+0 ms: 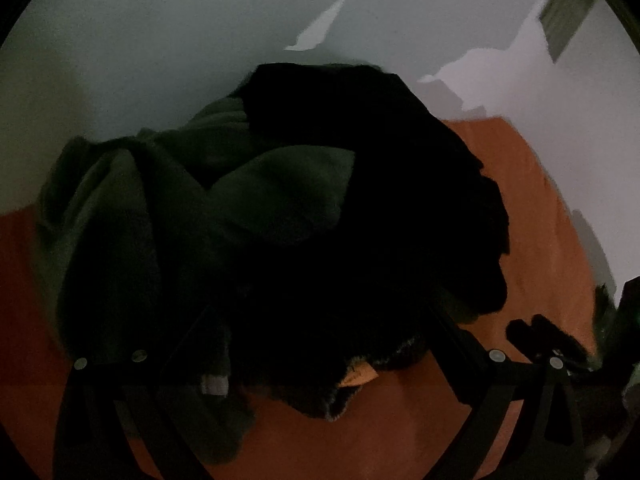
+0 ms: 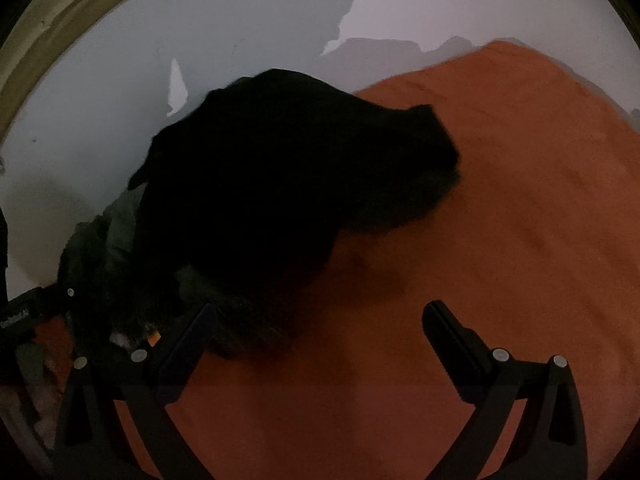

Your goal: Fold clothes

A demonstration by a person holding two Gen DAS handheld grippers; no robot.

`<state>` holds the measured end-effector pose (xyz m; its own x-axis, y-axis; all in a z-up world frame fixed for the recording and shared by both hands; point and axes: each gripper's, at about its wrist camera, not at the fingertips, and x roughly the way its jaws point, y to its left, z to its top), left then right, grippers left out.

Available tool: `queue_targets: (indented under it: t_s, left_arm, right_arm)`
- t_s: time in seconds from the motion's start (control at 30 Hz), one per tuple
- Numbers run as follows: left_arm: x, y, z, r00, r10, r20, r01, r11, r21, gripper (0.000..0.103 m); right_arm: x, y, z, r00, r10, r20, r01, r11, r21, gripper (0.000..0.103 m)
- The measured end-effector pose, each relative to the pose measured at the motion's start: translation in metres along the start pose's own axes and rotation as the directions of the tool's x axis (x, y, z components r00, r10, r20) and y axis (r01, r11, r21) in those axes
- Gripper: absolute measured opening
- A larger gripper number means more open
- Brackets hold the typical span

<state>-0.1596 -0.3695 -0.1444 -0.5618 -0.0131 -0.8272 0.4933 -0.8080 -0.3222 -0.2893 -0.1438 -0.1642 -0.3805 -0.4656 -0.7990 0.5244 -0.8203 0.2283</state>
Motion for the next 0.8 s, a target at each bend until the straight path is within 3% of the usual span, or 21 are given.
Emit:
queue_targets:
  t_s: [0.07, 0.13, 0.17, 0.3, 0.4, 0.6, 0.7, 0.8]
  left_arm:
    - [0.004, 0.008, 0.002, 1.000, -0.019, -0.010, 0.019, 0.999, -0.043, 0.102]
    - [0.008, 0.014, 0.001, 0.998, -0.050, -0.026, 0.047, 0.995, -0.086, 0.102]
    - [0.011, 0.017, 0.003, 0.998, -0.055, -0.026, 0.052, 0.994, -0.098, 0.102]
    - [0.017, 0.007, -0.001, 0.998, -0.040, -0.039, 0.038, 0.998, -0.053, 0.102]
    - [0.020, 0.000, -0.001, 0.997, -0.065, -0.048, 0.063, 0.997, -0.041, 0.102]
    - [0.024, -0.003, 0.002, 0.996, -0.078, -0.049, 0.075, 0.996, -0.054, 0.102]
    - [0.023, -0.001, 0.002, 0.995, -0.086, -0.048, 0.082, 0.994, -0.072, 0.102]
    - [0.023, -0.002, 0.003, 0.995, -0.089, -0.051, 0.085, 0.993, -0.077, 0.102]
  right_arm:
    - [0.007, 0.007, 0.006, 1.000, 0.012, 0.005, -0.012, 1.000, -0.008, 0.094]
    - [0.016, 0.012, 0.012, 0.999, 0.034, -0.009, -0.034, 0.999, -0.005, 0.069]
    - [0.020, 0.015, 0.014, 0.999, 0.043, -0.017, -0.043, 0.999, -0.003, 0.064]
    - [0.027, 0.020, 0.019, 0.997, 0.071, -0.037, -0.070, 0.997, 0.017, 0.012]
    - [0.012, 0.022, 0.017, 0.998, 0.057, 0.014, -0.057, 0.998, 0.011, 0.007]
    - [-0.034, 0.018, 0.007, 0.992, 0.059, 0.114, -0.059, 0.998, -0.005, 0.005]
    - [-0.062, 0.011, 0.007, 0.982, 0.045, 0.183, -0.052, 0.998, 0.033, 0.001]
    - [-0.072, 0.000, 0.008, 0.983, 0.051, 0.177, -0.068, 0.994, 0.091, 0.001]
